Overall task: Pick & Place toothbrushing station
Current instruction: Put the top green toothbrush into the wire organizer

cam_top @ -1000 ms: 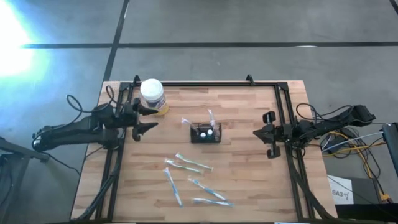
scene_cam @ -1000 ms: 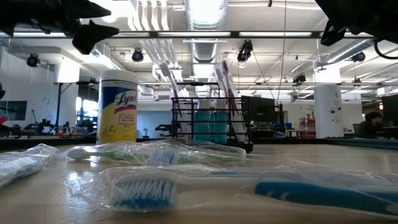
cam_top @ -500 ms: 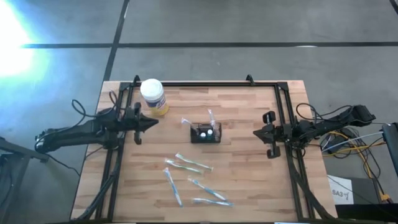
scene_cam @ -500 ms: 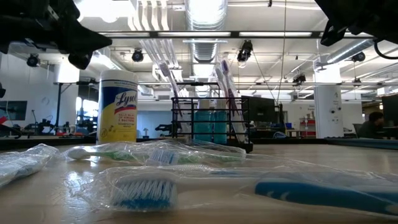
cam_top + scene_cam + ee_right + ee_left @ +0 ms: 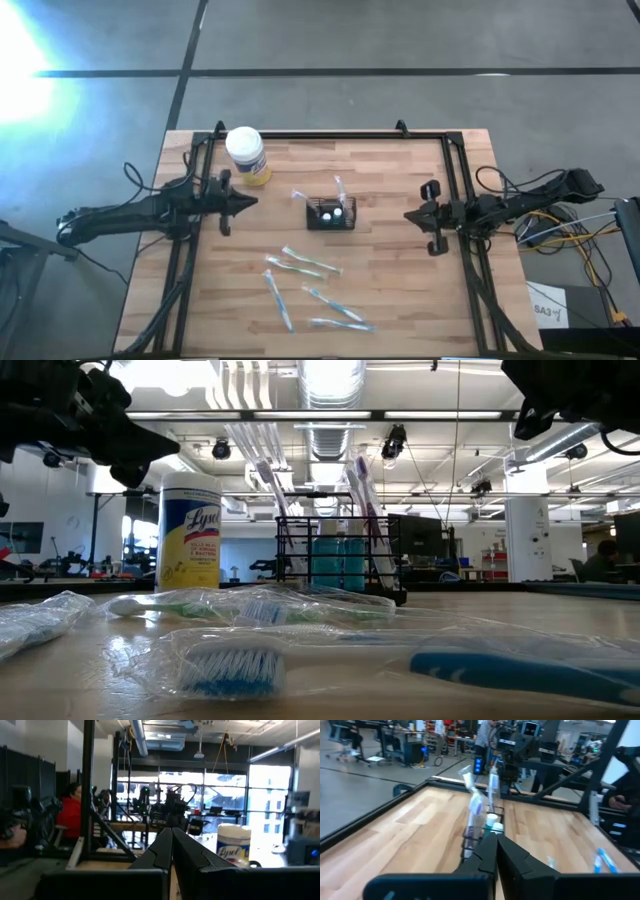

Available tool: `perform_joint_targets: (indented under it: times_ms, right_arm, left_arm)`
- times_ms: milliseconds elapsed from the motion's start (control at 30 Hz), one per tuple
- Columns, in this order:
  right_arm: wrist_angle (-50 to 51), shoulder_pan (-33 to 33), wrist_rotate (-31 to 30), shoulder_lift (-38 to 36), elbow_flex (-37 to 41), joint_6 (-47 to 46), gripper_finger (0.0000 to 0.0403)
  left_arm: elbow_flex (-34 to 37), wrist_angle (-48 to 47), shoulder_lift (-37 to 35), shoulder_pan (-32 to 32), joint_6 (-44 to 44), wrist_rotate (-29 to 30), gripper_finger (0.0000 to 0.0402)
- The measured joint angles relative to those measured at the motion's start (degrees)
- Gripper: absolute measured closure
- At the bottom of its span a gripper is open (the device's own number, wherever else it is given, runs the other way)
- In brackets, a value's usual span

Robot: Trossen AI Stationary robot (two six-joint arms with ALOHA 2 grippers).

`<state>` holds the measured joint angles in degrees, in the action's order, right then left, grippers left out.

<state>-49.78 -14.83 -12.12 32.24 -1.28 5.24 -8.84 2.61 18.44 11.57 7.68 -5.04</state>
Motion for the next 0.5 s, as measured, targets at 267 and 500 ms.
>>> perform_joint_targets:
  times_ms: [267,500]
  right_arm:
    - [17.46,-0.04,-7.2,8.26,-9.16,-10.74,0.0394]
    - [31.48,-0.51,-7.37,25.09,-25.33,-13.82,0.0394]
  left_arm:
    - [0.62,0.24,0.0,0.0,1.45,-1.49,0.0392]
    - [0.66,0.24,0.0,0.0,4.15,-1.47,0.0372]
